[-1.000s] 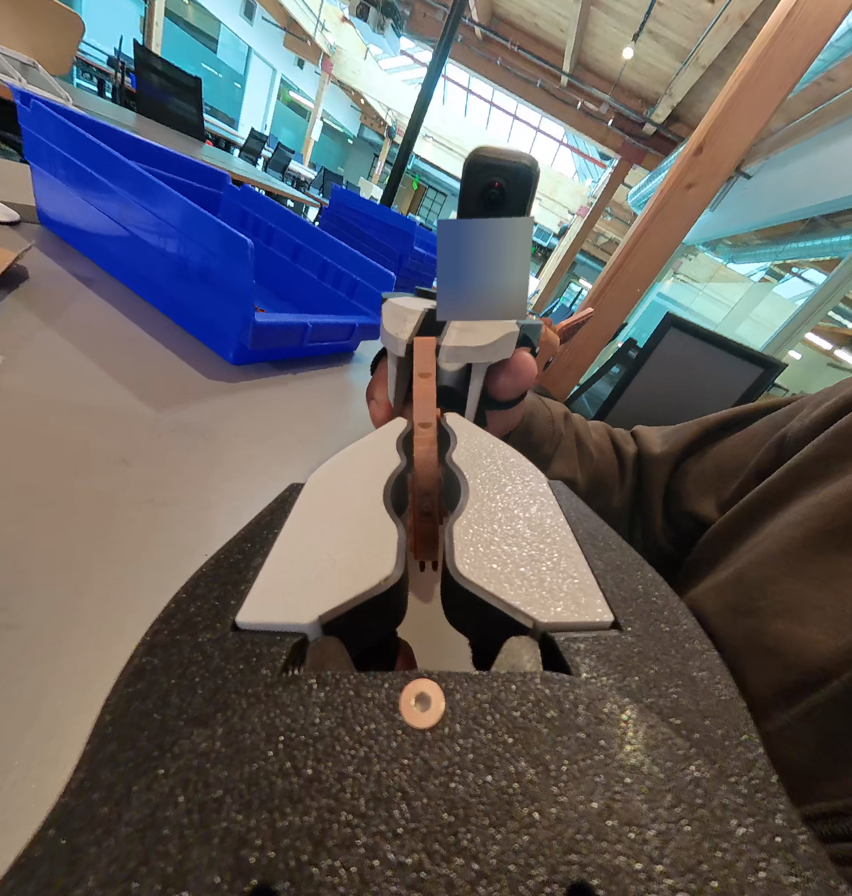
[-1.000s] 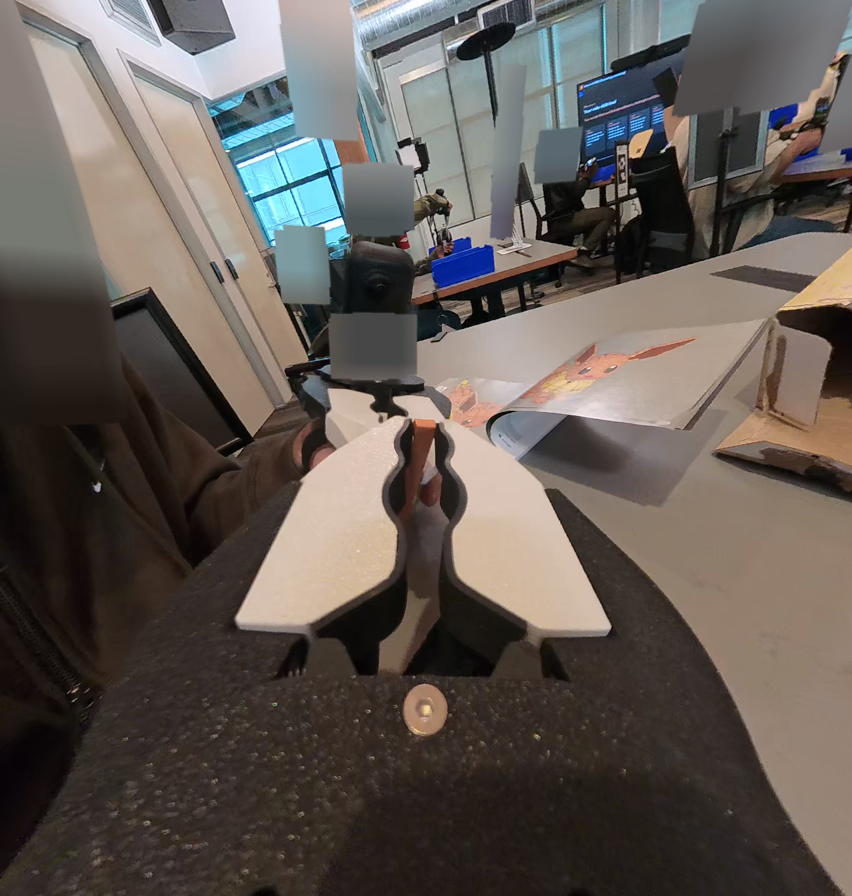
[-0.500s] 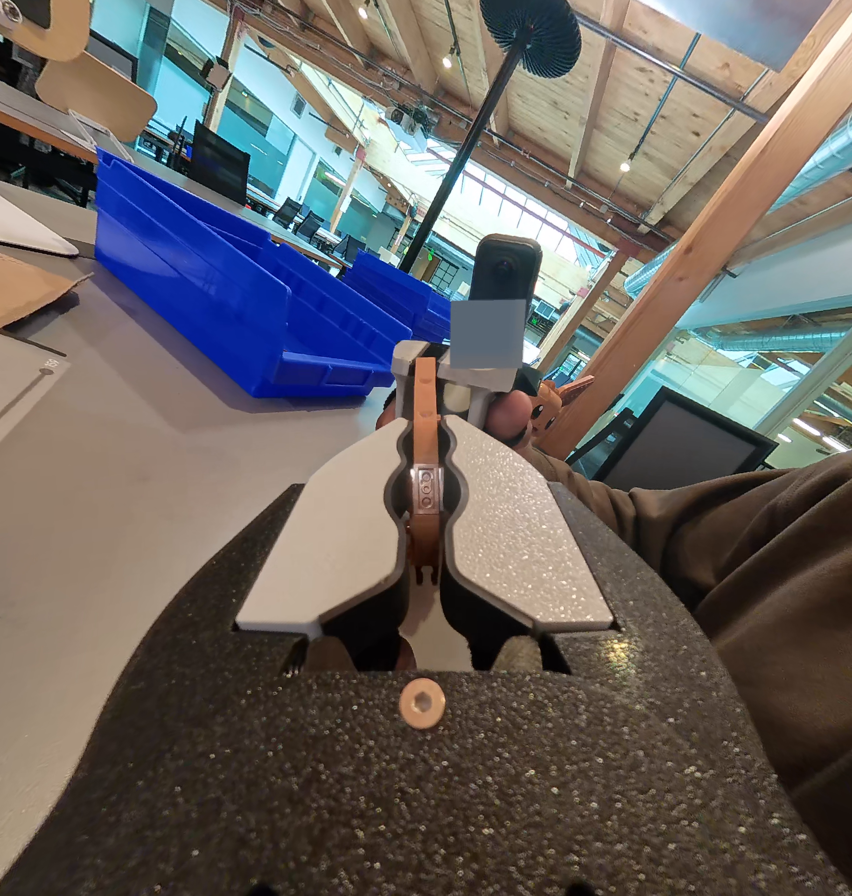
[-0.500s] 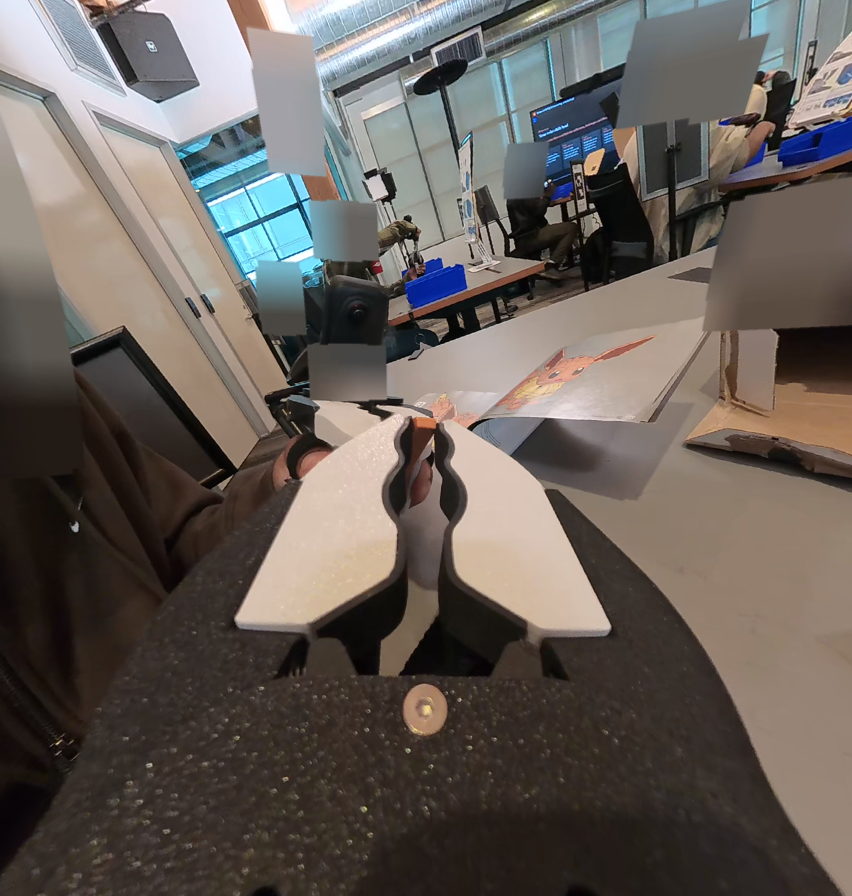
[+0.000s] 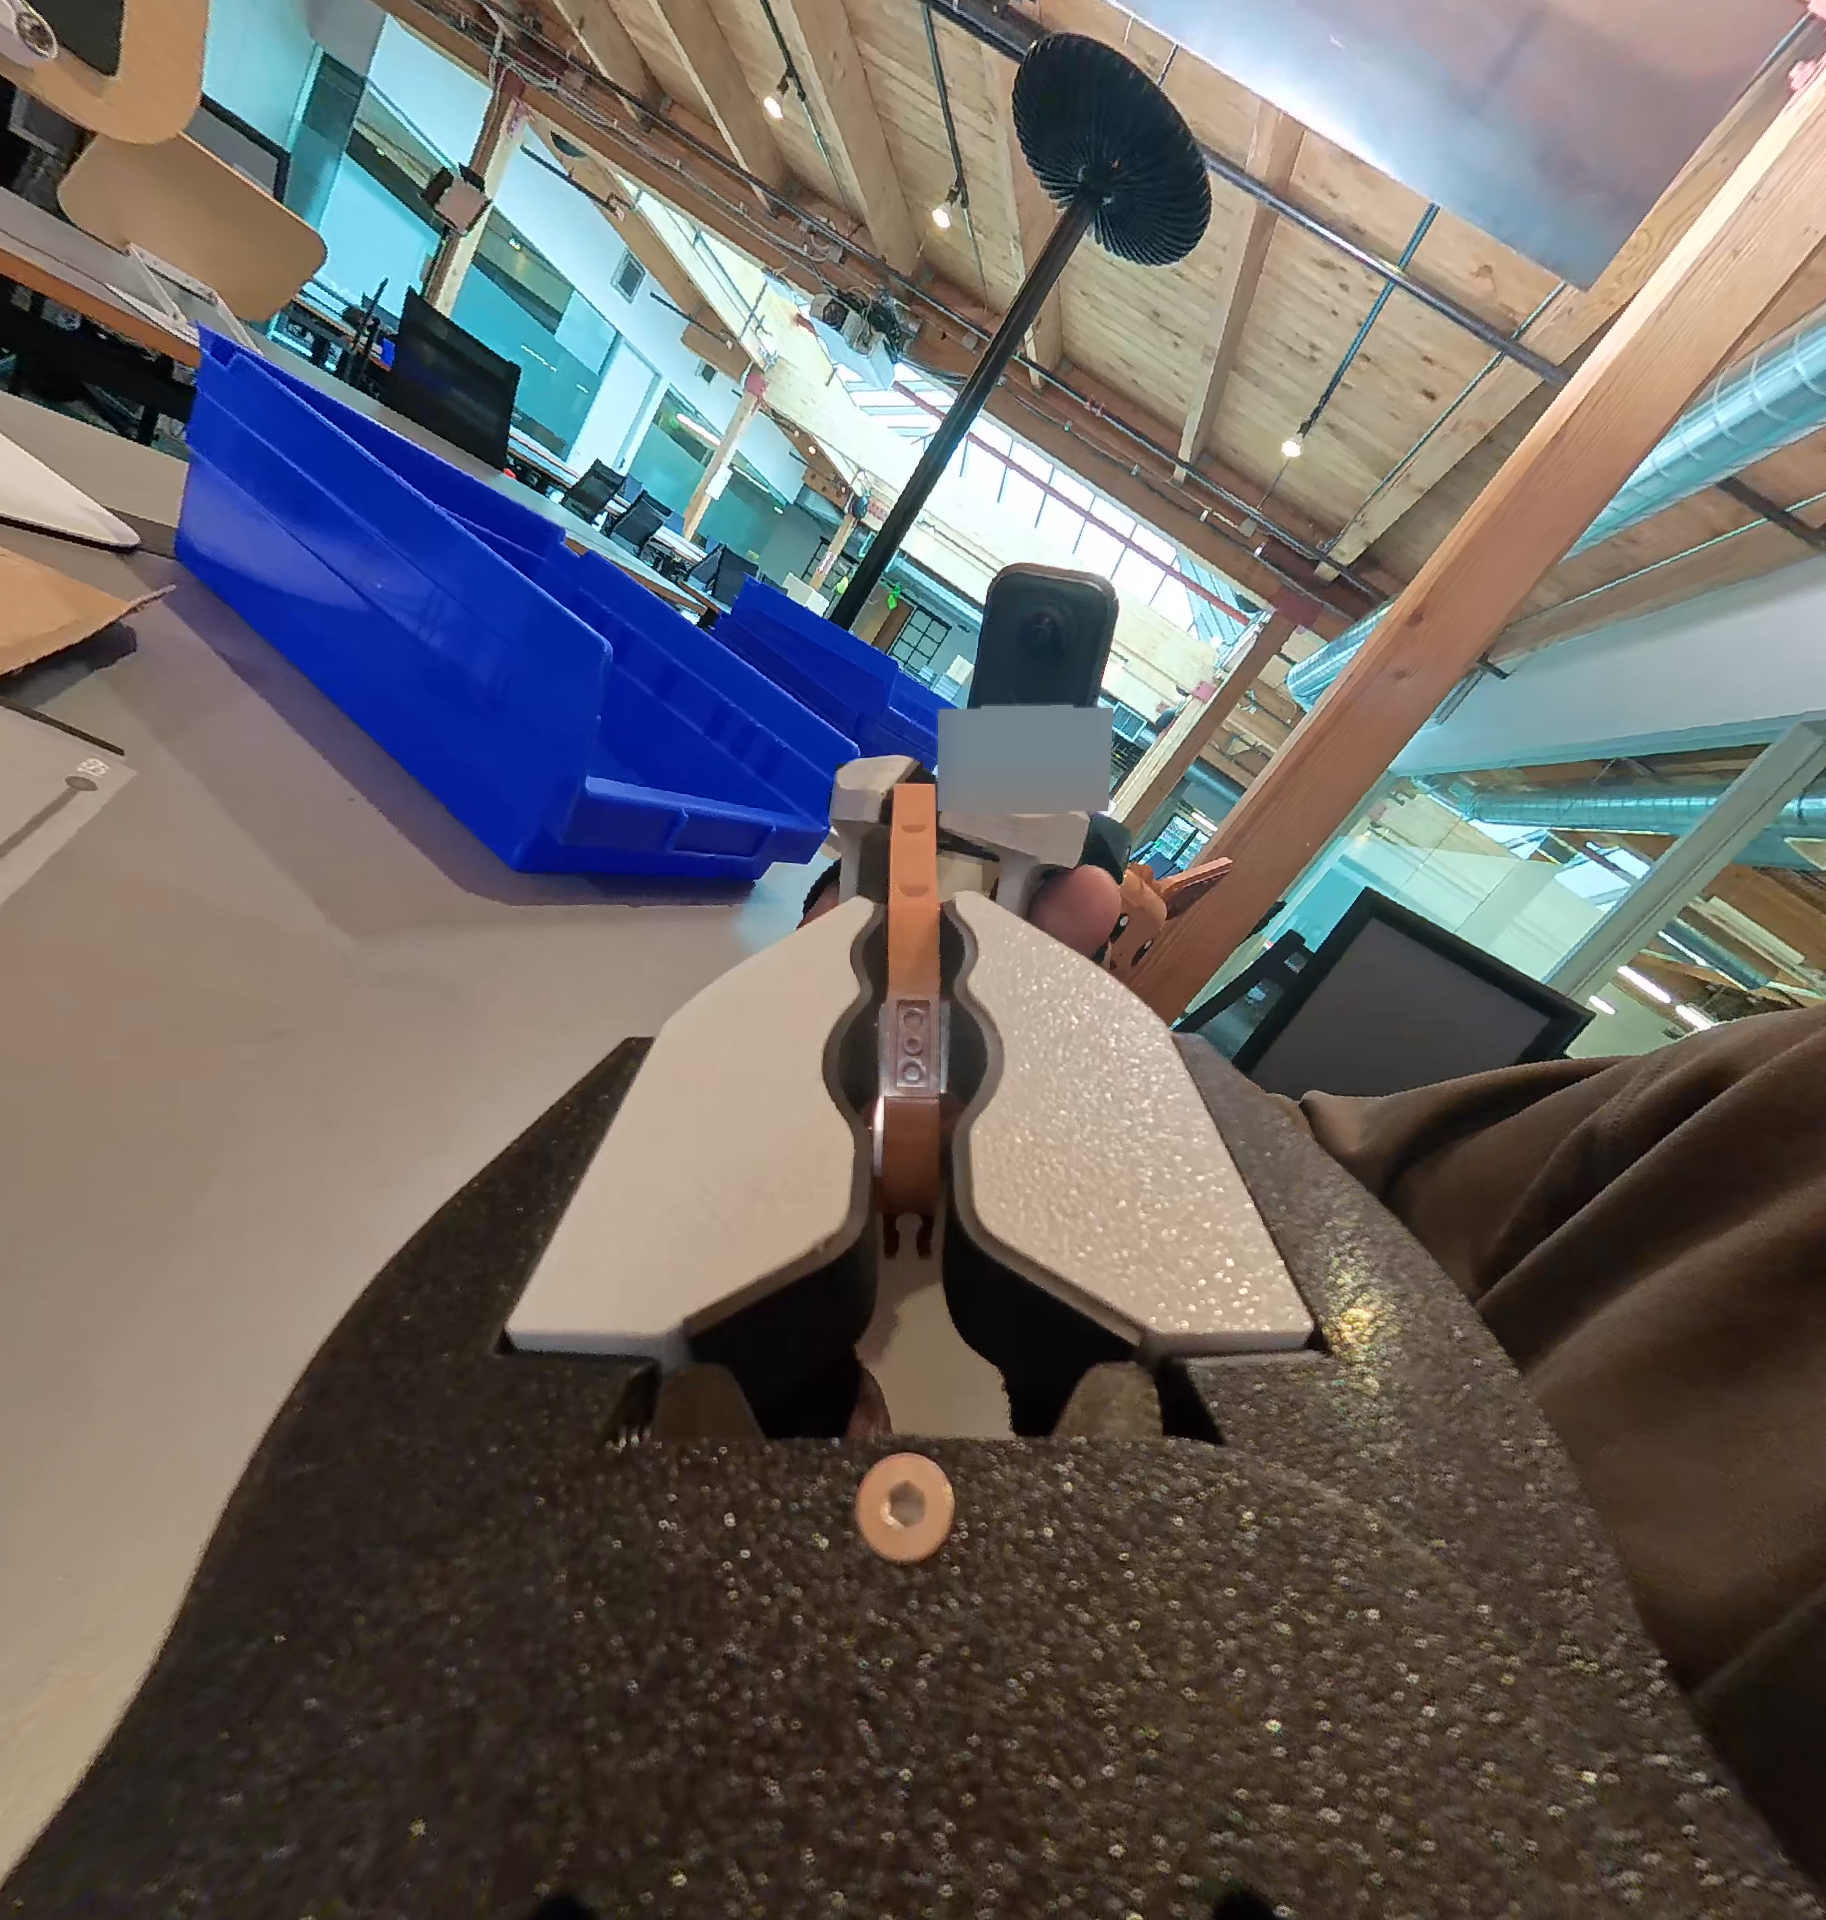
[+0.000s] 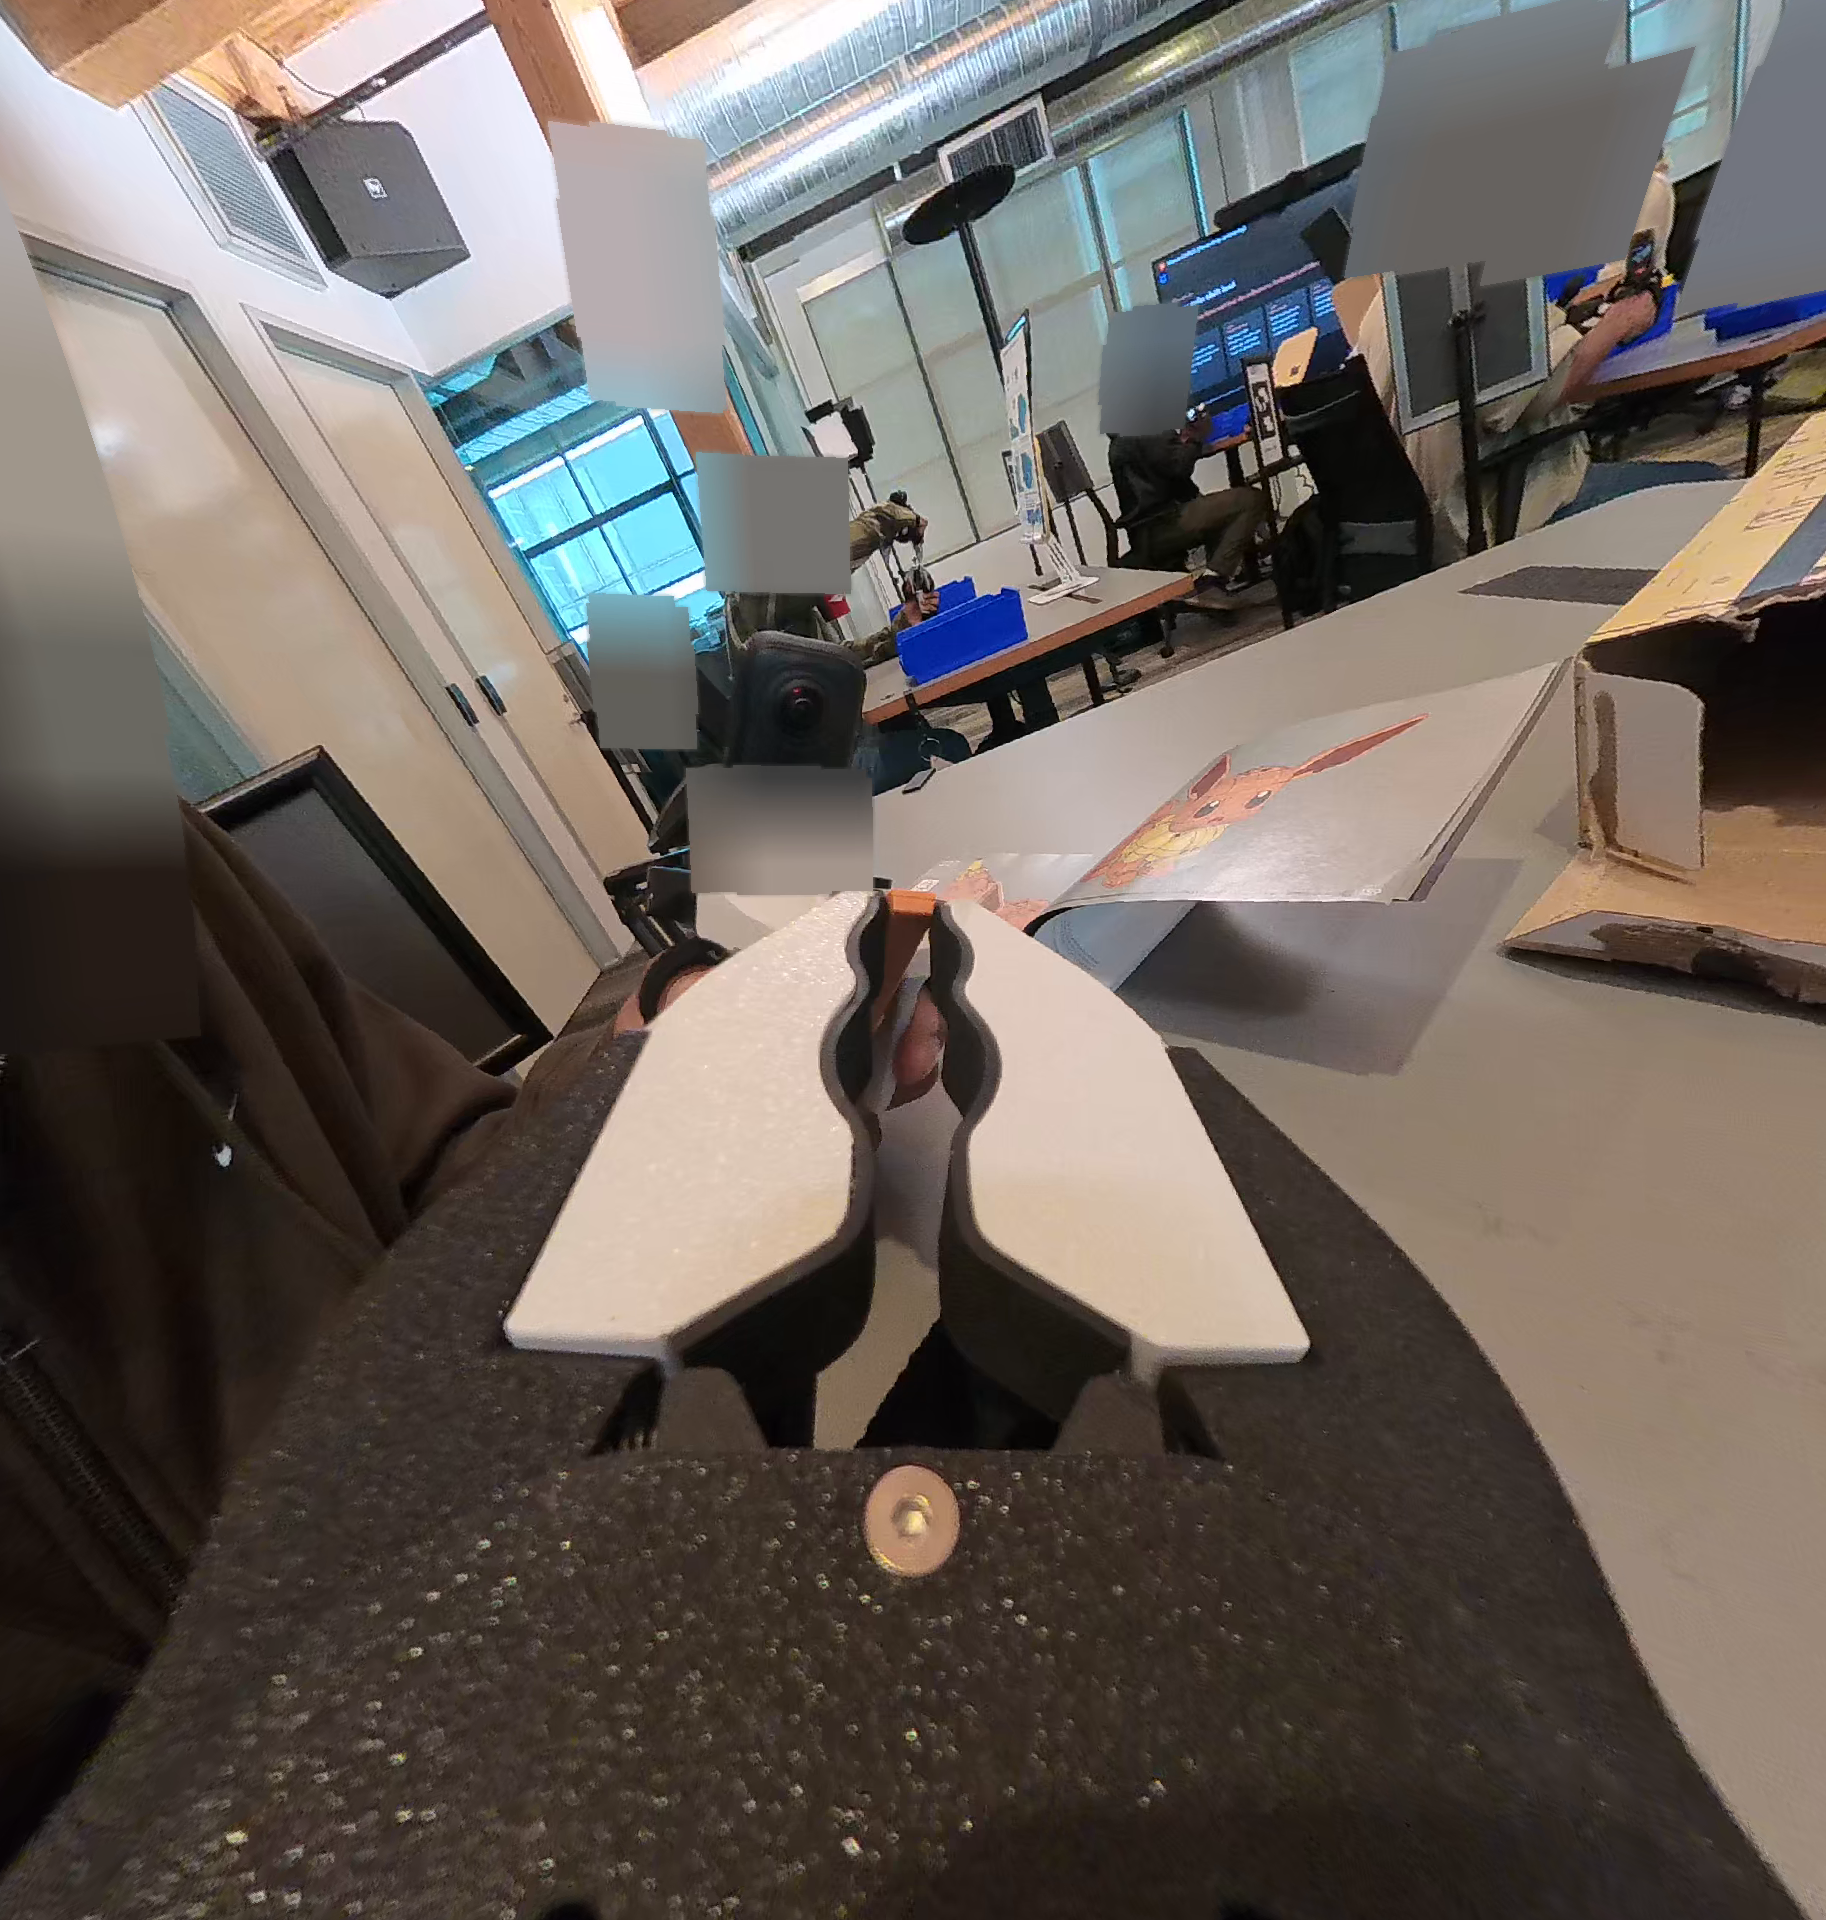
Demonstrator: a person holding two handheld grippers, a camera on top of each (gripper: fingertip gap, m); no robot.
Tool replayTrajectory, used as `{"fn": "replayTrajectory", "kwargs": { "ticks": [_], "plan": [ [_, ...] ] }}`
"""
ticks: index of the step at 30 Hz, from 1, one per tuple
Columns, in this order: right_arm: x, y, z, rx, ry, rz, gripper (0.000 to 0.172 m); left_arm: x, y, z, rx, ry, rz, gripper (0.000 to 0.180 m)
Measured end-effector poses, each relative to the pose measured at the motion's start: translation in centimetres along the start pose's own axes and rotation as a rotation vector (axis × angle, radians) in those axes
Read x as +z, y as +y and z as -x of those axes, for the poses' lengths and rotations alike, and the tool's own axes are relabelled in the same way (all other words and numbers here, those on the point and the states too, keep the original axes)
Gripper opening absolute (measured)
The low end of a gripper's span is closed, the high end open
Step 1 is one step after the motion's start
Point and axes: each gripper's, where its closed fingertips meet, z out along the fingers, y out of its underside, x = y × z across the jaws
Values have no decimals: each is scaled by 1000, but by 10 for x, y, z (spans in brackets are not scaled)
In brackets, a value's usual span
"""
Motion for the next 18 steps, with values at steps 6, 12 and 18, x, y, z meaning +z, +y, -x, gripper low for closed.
{"fn": "replayTrajectory", "kwargs": {
  "ticks": [6,12,18],
  "plan": [
    [1,5,2,-1,-14,18,8,-5,-9,1,-27,12,-57,8],
    [1,6,1,-5,-10,17,8,-6,-9,2,-38,9,-53,8],
    [2,7,-1,-48,32,32,8,-6,-10,5,-53,-3,-62,8]
  ]
}}
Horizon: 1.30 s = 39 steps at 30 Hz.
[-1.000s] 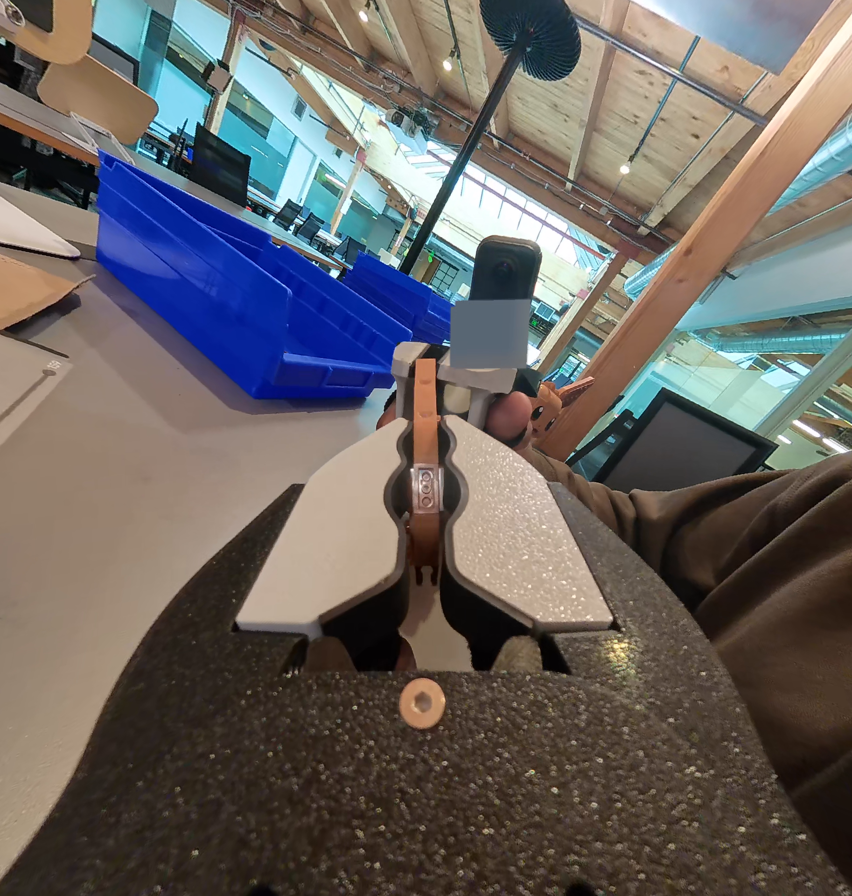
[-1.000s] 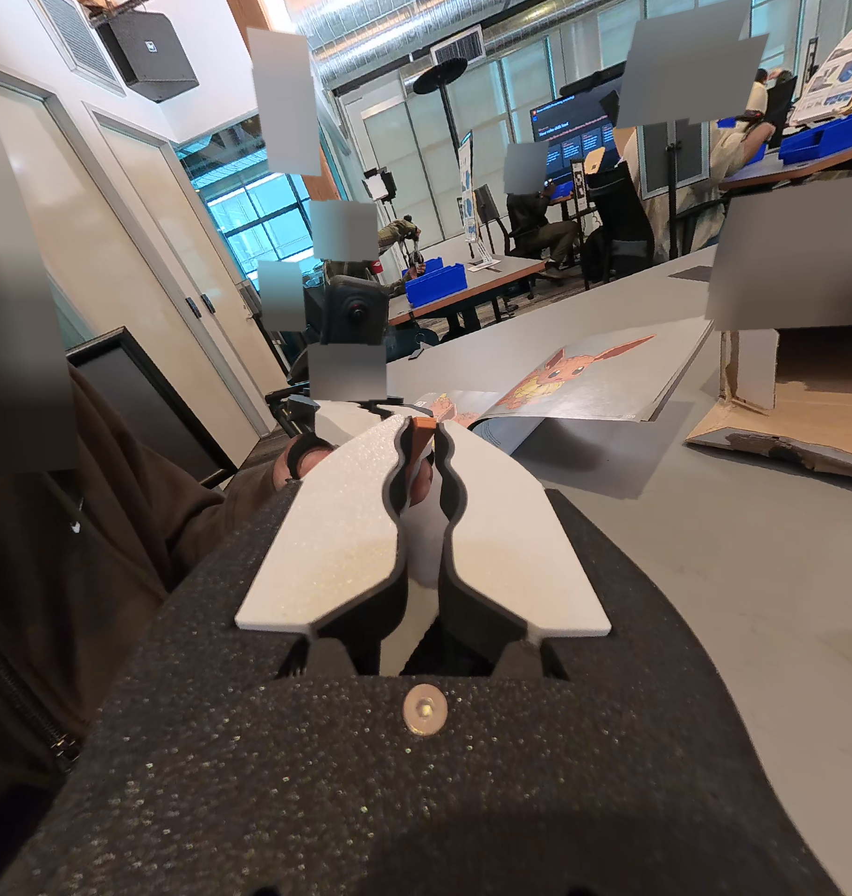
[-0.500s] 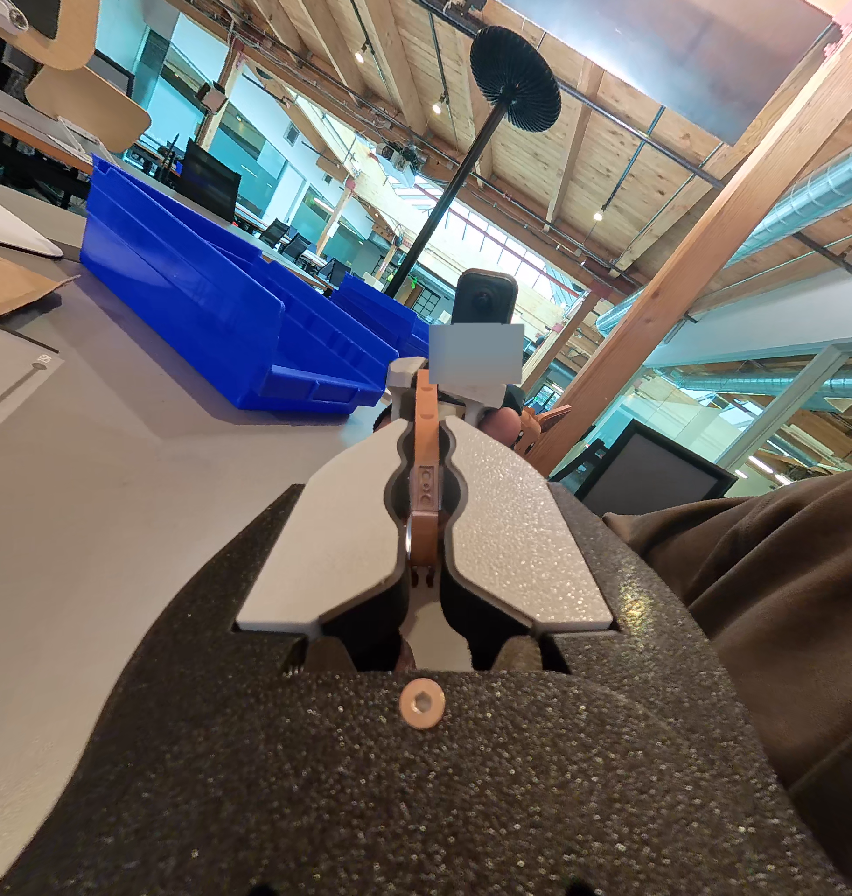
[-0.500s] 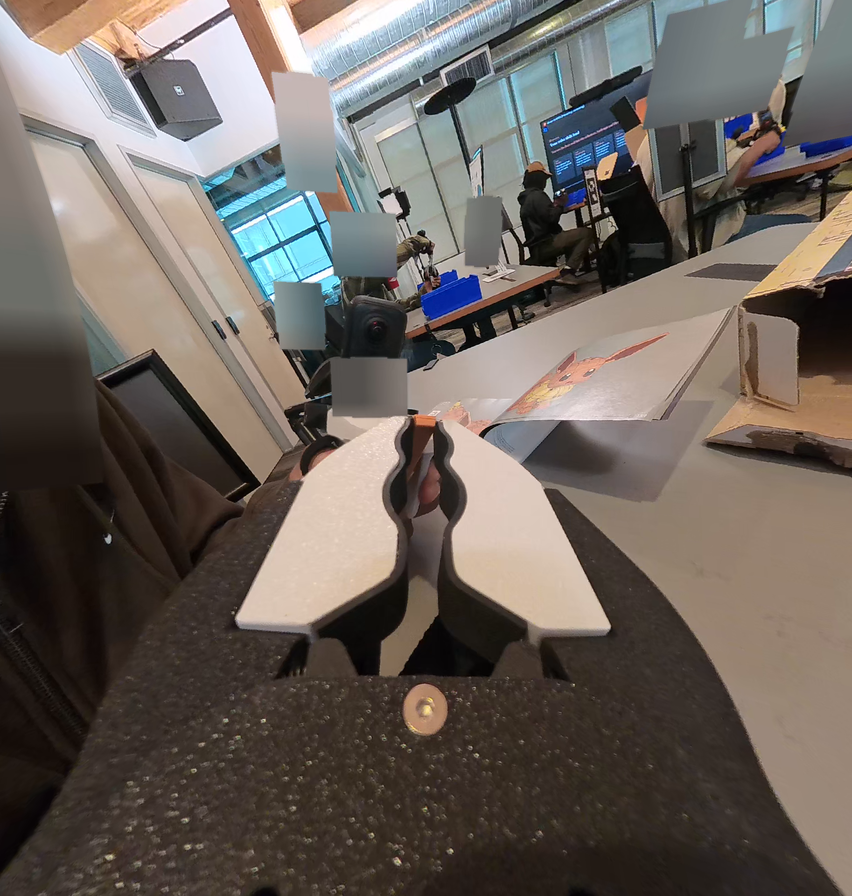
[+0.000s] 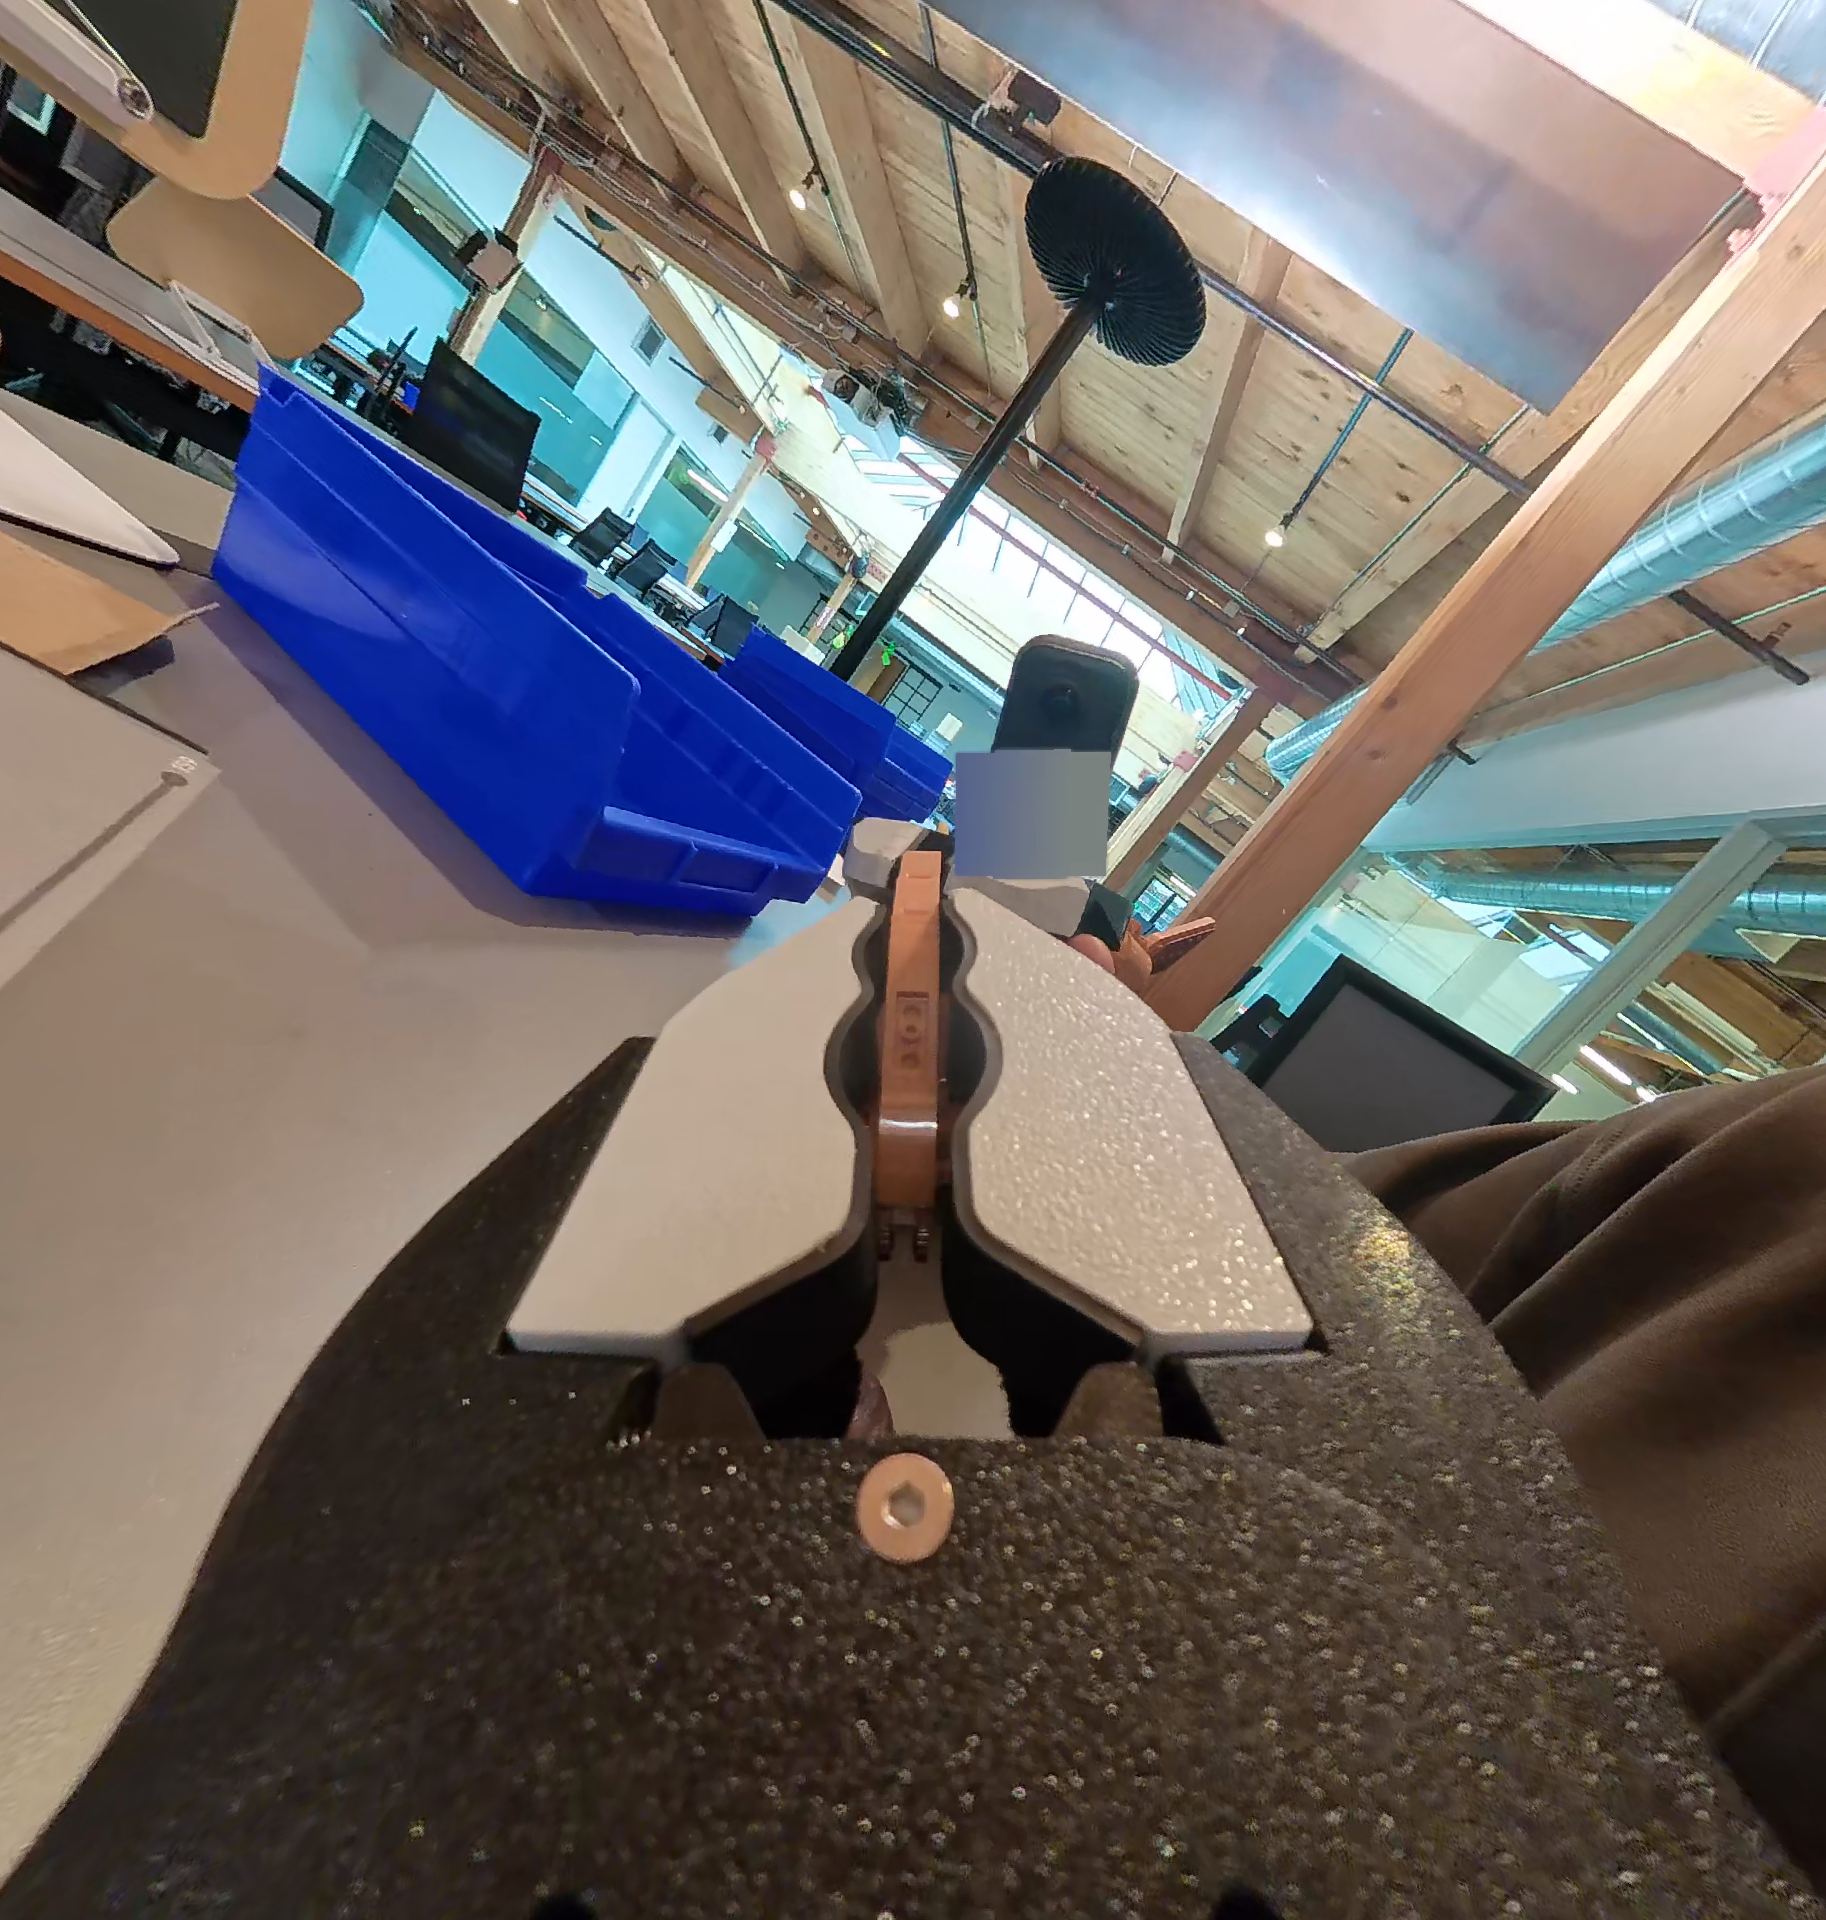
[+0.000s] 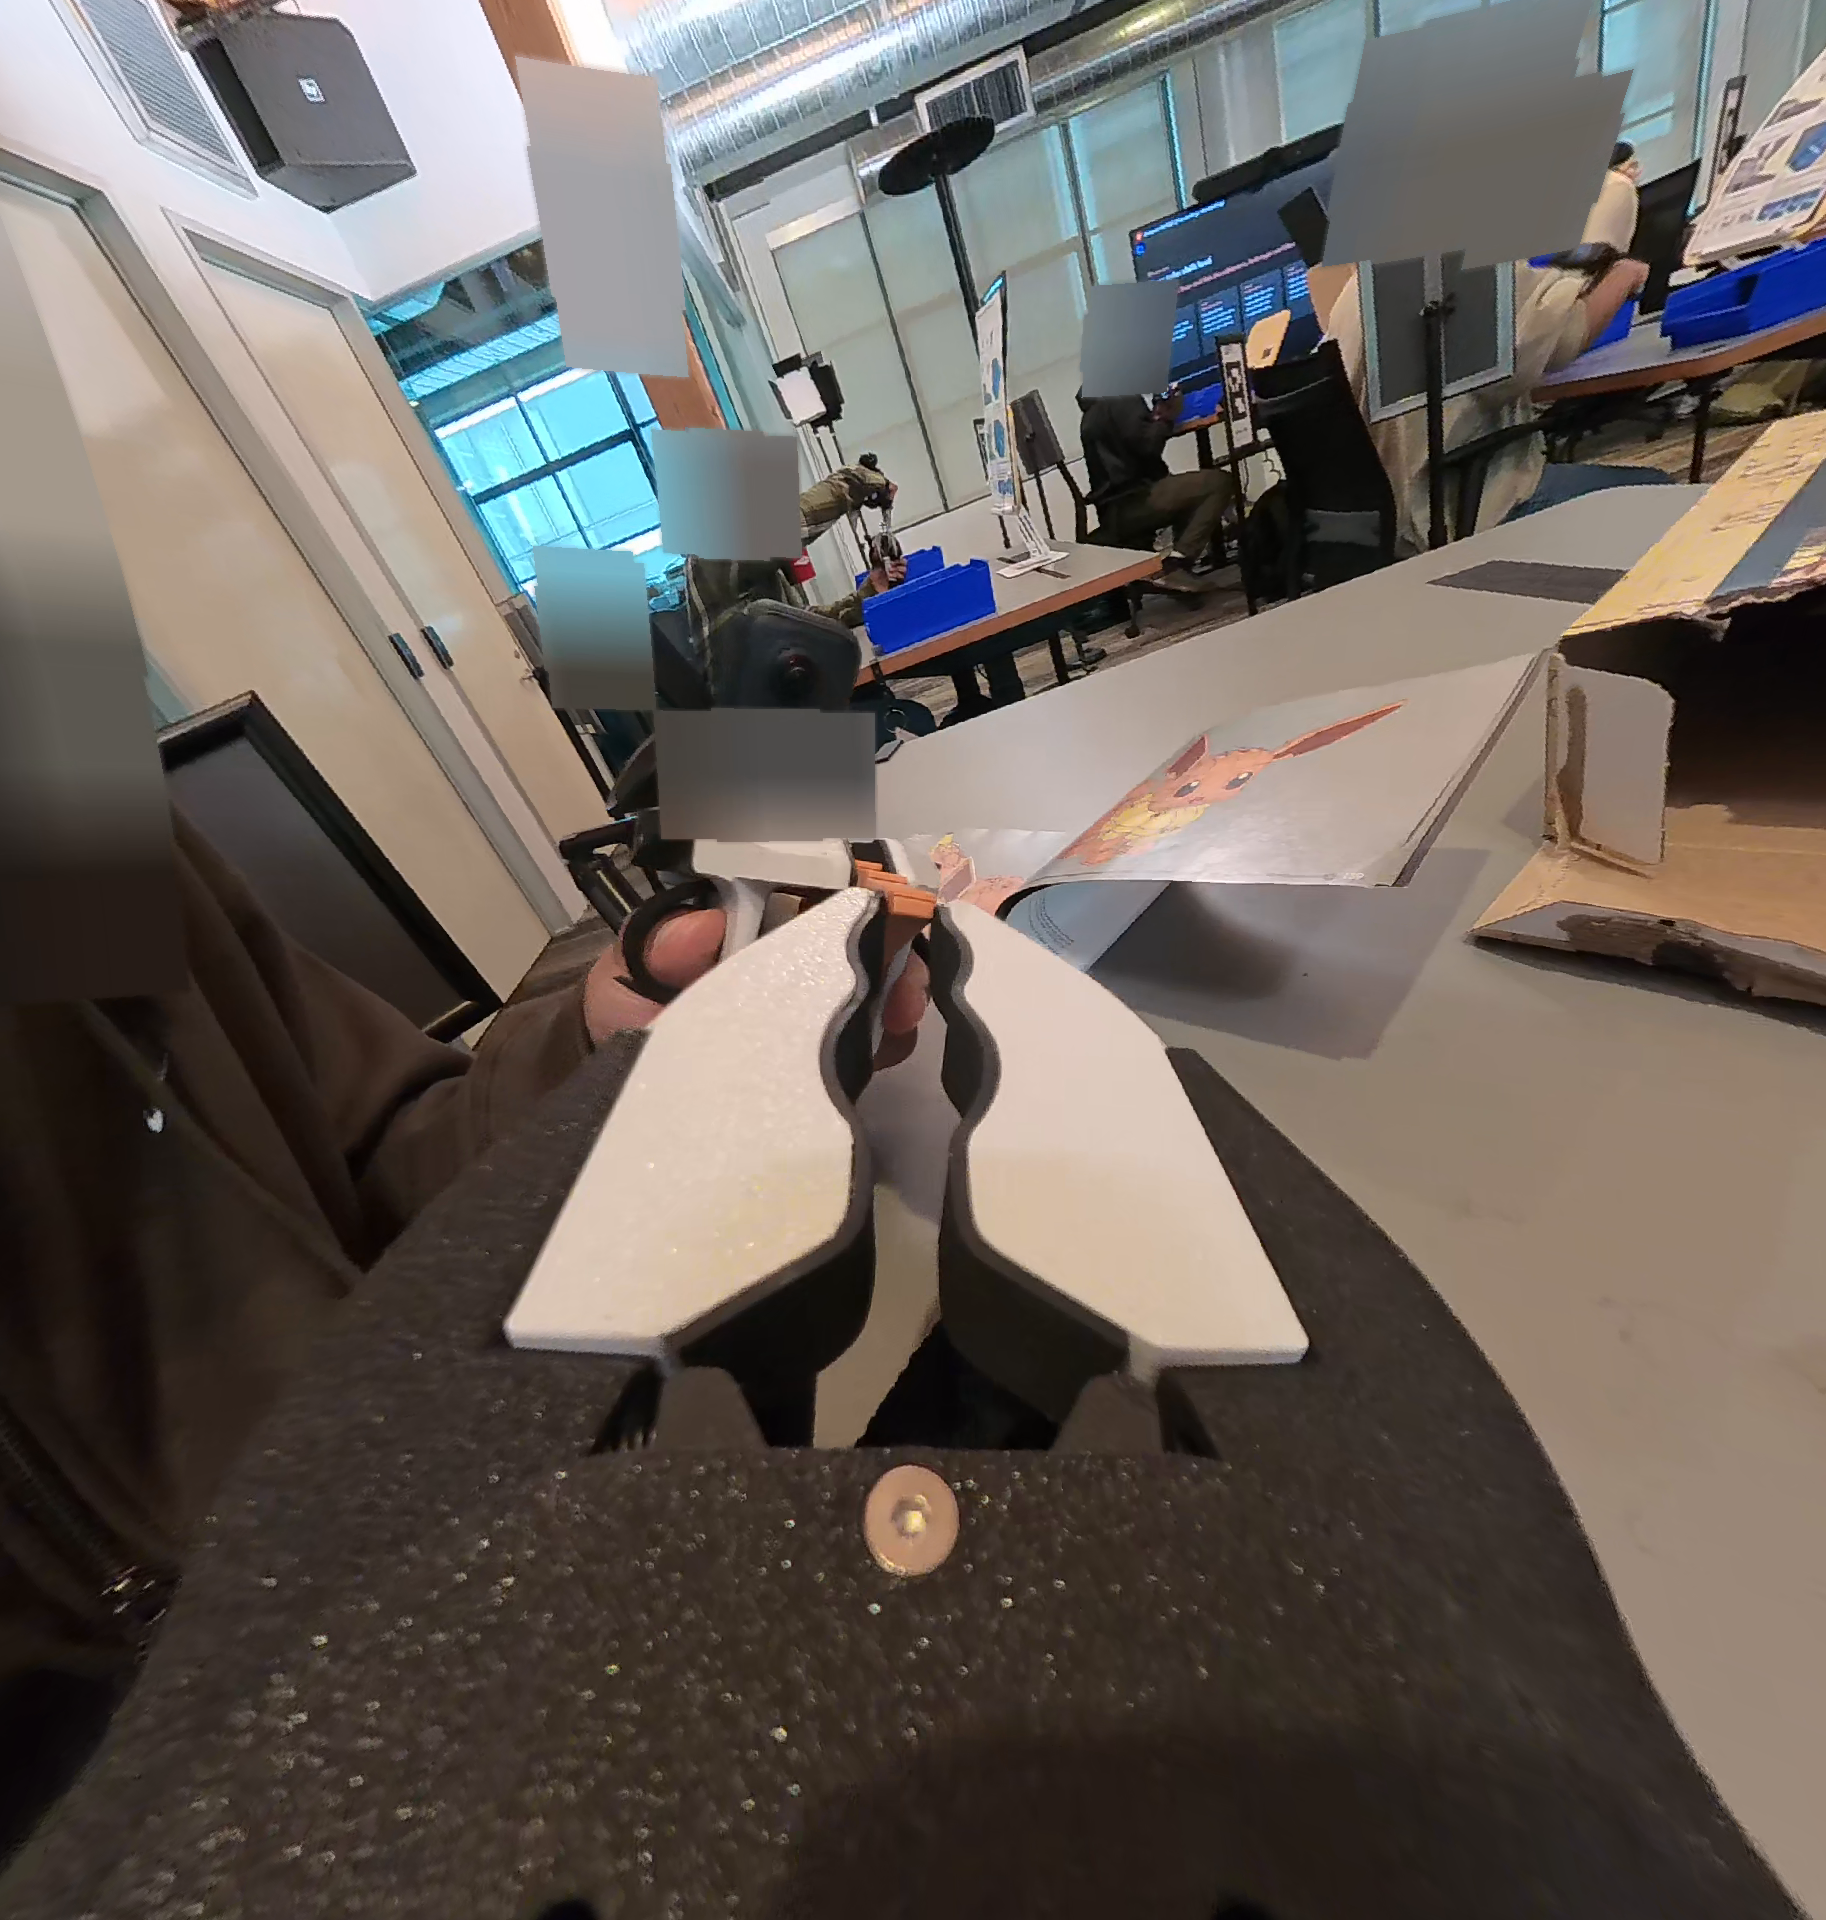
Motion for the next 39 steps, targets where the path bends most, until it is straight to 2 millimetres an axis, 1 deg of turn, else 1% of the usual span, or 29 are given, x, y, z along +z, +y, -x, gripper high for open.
{"fn": "replayTrajectory", "kwargs": {
  "ticks": [2,5,8,10,15,20,24,27,33,36,39],
  "plan": [
    [-1,-1,1,-12,0,-1,8,1,1,-1,13,2,9,8],
    [-3,0,4,-52,-8,19,8,1,8,-5,96,5,95,8],
    [-2,0,7,-77,-18,42,8,0,22,-6,145,2,198,9],
    [-3,4,7,-87,-19,71,8,0,32,-2,195,-36,269,10],
    [-2,9,9,-75,-42,105,8,-1,39,0,234,-52,314,10],
    [-1,13,11,-101,-47,130,7,0,46,1,266,-68,356,12],
    [0,14,13,-103,-52,134,7,1,48,2,275,-74,367,14],
    [0,12,15,-106,-63,129,7,0,46,3,262,-78,359,21],
    [-1,10,22,-107,-103,112,7,-4,43,-4,227,-15,348,23],
    [-5,1,20,-80,-106,68,7,-7,46,-10,214,33,367,24],
    [-9,-5,19,-48,-122,38,7,-6,48,-11,223,35,379,23]
  ]
}}
